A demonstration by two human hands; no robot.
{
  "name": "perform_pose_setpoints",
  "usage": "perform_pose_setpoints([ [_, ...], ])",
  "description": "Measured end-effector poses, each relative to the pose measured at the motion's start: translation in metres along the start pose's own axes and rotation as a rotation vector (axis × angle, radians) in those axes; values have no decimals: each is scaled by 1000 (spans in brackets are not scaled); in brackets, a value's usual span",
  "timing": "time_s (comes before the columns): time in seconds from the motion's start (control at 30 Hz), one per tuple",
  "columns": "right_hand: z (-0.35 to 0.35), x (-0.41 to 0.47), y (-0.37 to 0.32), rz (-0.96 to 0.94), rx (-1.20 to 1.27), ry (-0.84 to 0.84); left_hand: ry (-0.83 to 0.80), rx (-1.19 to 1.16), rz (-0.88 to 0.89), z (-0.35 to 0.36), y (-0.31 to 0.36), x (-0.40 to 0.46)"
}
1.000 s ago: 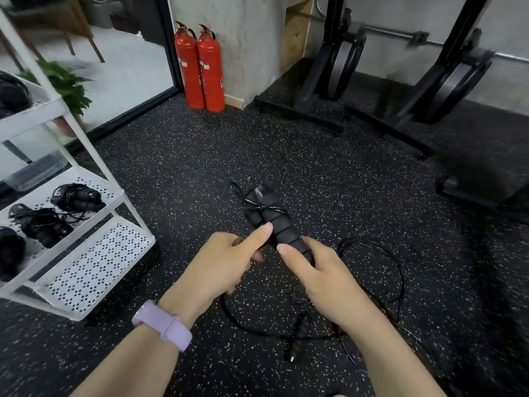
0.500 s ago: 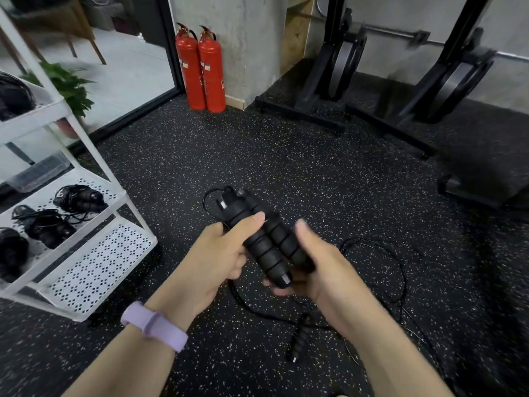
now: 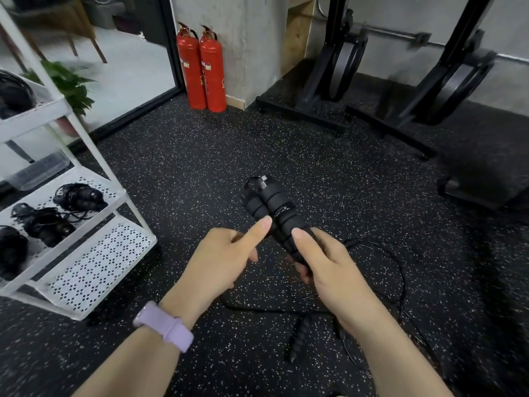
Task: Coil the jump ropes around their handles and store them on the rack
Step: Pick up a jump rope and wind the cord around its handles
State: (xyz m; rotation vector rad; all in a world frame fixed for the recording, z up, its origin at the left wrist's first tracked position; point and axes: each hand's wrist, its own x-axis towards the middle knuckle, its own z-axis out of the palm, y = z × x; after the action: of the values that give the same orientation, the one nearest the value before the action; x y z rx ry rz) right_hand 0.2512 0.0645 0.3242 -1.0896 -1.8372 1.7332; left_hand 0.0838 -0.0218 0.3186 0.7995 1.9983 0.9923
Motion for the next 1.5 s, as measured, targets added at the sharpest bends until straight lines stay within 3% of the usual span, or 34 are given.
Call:
perform_pose_setpoints([
  [0.17,10,-1,8,-186,-480,136,-137,-295,-105,8,6,0],
  [0.27,27,-3,8,-344,-707,196,-67,-375,-86,15,3,-1],
  [0.33,34,-2,9,-391,-732,215,-35,-427,-65,12,1,0],
  [0.43,30,-2,10,-271,-437,147,-67,-450,-17,5,2,0],
  [0.53,25,1,1,67,274,-34,-116,-465,42,-1,3,-2],
  [0.6,22,2,-5,256,586,-227,-139,-472,70,-3,4,-2],
  [0.7,17,2,-6,368,716,-421,-207,-407,108,-2,4,-3],
  [0.8,16,3,-2,353,771,-392,-214,-427,103,-2,4,-2],
  [0.87,15,5,1,280,728,-317,-181,-430,81,-4,5,-1],
  [1.0,12,4,1,87,464,-134,-33,-115,-1,-7,3,-2],
  [1.07,9,5,1,16,312,-3,-23,-86,-9,-8,1,-2],
  [1.17,6,5,3,-111,-13,165,-157,-261,-9,-11,1,1],
  [1.27,11,4,6,-182,-202,210,-284,-431,-2,-10,1,1],
  [1.43,30,3,10,-395,-466,209,-106,-538,-42,-4,0,4],
  [1.5,31,2,9,-449,-487,224,-105,-541,3,-8,-1,3],
])
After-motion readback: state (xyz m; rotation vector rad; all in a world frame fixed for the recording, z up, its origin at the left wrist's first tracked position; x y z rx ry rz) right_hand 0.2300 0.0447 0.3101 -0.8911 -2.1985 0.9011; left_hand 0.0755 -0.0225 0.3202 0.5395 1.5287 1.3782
